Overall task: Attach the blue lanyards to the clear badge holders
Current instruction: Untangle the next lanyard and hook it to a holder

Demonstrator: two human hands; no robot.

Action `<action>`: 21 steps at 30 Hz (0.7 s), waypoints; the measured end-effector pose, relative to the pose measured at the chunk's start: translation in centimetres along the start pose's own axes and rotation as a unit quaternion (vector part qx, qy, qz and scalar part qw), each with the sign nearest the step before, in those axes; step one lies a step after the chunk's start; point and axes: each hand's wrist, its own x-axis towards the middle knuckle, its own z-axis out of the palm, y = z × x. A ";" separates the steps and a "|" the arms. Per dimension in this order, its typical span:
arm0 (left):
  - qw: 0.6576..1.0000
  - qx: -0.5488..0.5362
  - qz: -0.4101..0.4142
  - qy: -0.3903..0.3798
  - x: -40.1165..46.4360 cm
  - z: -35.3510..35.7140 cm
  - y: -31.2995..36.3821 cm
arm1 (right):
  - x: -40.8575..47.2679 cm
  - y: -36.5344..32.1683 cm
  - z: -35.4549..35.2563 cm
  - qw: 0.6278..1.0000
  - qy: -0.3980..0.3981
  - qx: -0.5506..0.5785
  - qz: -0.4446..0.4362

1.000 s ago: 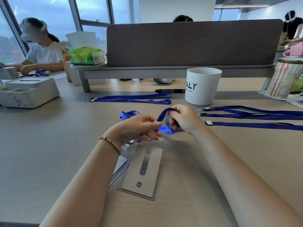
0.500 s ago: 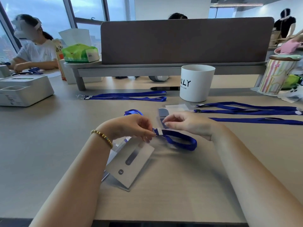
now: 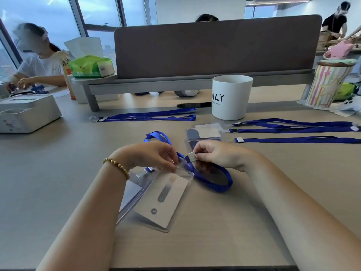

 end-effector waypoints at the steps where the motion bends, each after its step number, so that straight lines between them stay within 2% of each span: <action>1: 1.000 -0.008 0.015 0.010 0.1 0.0 -0.1 | 0.0 0.2 -0.1 1.000 -0.001 -0.002 0.007; 4: 0.999 -0.008 0.025 0.036 0.0 0.0 -0.1 | -0.1 0.1 -0.2 1.000 -0.003 -0.017 0.017; 9: 0.995 0.089 0.012 0.054 0.0 0.1 0.5 | 0.0 -0.9 0.5 0.999 -0.008 -0.044 -0.006; 15: 0.992 0.087 0.043 0.085 0.0 0.2 0.7 | 0.9 -0.6 1.5 0.993 0.015 -0.112 -0.024; 19: 0.981 0.090 0.083 0.153 0.6 0.9 0.9 | 0.7 -0.3 0.8 0.998 0.012 -0.064 0.001; 21: 0.956 0.138 0.109 0.234 0.9 0.9 0.9 | 0.7 -0.1 0.7 0.999 0.026 -0.020 0.009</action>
